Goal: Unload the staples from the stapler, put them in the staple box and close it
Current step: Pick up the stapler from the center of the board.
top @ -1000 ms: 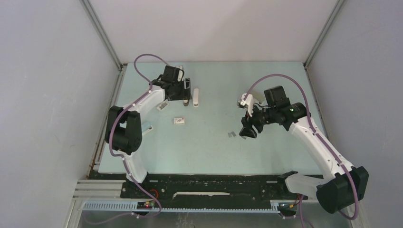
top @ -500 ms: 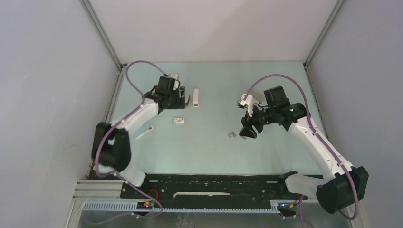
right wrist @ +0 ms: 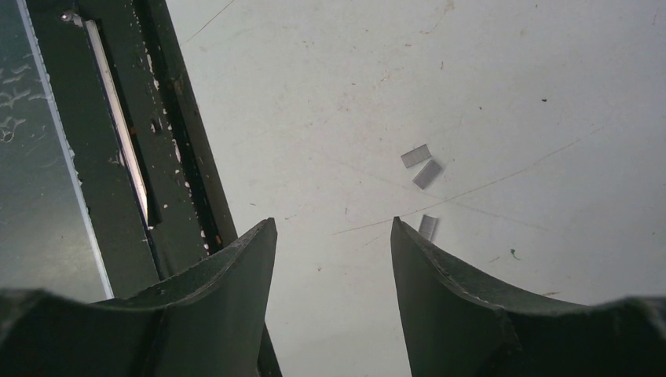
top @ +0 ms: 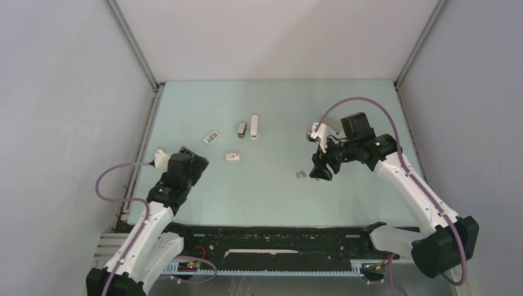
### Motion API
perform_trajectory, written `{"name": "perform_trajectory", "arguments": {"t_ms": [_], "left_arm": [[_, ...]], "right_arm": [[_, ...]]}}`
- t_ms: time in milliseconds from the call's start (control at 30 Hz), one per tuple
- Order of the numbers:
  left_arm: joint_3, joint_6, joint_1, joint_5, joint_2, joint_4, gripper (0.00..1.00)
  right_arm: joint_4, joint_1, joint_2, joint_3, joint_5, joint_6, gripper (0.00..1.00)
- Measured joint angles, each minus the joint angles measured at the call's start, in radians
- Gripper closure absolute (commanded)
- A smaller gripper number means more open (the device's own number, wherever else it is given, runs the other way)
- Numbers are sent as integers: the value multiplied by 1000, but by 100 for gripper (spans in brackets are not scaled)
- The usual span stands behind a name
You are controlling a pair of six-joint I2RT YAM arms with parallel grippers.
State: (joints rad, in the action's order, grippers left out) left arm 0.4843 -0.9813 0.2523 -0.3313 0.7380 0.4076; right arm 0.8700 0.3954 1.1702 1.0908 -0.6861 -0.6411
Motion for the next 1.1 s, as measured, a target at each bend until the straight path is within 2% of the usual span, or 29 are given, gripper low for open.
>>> {"name": "perform_trajectory", "arguments": {"t_ms": [133, 267, 333, 600, 833, 900, 1033, 1100], "left_arm": [[-6, -196, -113, -57, 7, 93, 0], [-3, -311, -287, -38, 129, 92, 0], [3, -344, -331, -17, 211, 89, 0], [137, -403, -384, 81, 467, 57, 0], [161, -403, -411, 118, 541, 26, 1], [164, -402, -426, 137, 572, 18, 9], [189, -389, -450, 171, 626, 2, 35], [190, -378, -454, 178, 635, -12, 52]], "right_arm": [[0, 4, -1, 0, 1, 0, 35], [-1, 11, -2, -3, 5, 0, 35], [-2, 12, -2, -8, 6, 0, 35], [-7, 20, -1, -13, 10, 0, 35], [-7, 26, -1, -13, 22, 0, 35], [-8, 28, -1, -16, 24, -1, 35], [-8, 32, 3, -17, 29, -1, 35], [-8, 32, 3, -17, 31, -1, 35]]}}
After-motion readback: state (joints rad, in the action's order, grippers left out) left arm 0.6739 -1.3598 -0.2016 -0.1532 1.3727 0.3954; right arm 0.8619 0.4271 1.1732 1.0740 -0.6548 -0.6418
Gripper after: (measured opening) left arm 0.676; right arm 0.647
